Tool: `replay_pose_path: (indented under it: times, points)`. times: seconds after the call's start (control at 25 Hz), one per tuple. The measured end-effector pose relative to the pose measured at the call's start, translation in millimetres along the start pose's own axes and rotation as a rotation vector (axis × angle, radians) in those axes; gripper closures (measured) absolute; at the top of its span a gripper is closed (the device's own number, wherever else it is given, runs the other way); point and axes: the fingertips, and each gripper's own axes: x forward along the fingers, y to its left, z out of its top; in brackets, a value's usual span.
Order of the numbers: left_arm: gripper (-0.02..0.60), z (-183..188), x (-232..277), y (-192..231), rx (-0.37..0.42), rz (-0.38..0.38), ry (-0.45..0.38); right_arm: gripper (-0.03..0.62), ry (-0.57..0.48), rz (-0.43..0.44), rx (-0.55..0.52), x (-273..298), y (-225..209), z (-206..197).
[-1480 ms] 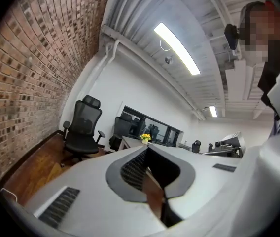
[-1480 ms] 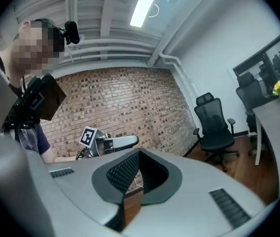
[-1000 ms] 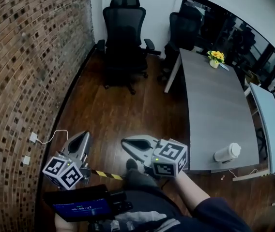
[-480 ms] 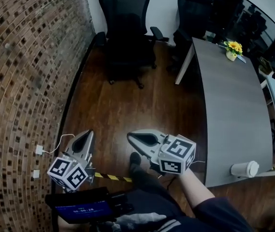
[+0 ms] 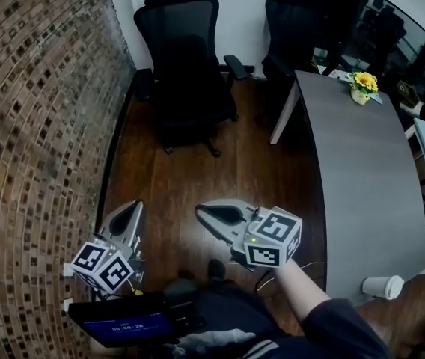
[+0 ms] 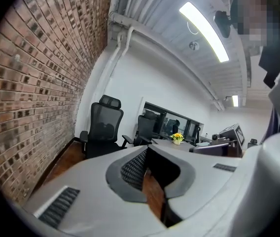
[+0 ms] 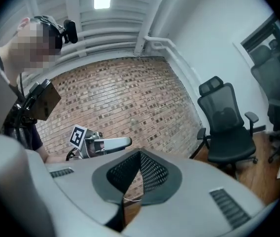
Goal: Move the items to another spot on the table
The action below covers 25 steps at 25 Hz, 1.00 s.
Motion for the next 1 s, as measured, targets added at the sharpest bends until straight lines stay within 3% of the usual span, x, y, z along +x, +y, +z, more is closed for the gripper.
replay_pose_path:
  times: [0.2, 0.48, 0.64, 1.0]
  points:
    - [0.558, 12, 35, 28, 0.021, -0.072, 0.015, 0.611, -0.013, -0.082, -0.012, 15, -35, 20]
    - [0.558, 39, 91, 67, 0.072, -0.27, 0.043, 0.611, 0.032, -0.185, -0.068, 65, -68, 49]
    - [0.558, 47, 119, 90, 0.039, -0.35, 0.061, 0.611, -0.023, -0.248, -0.065, 92, -83, 76]
    - [0.558, 53, 188, 74, 0.012, -0.58, 0.117, 0.611, -0.045, -0.518, -0.068, 64, -109, 80]
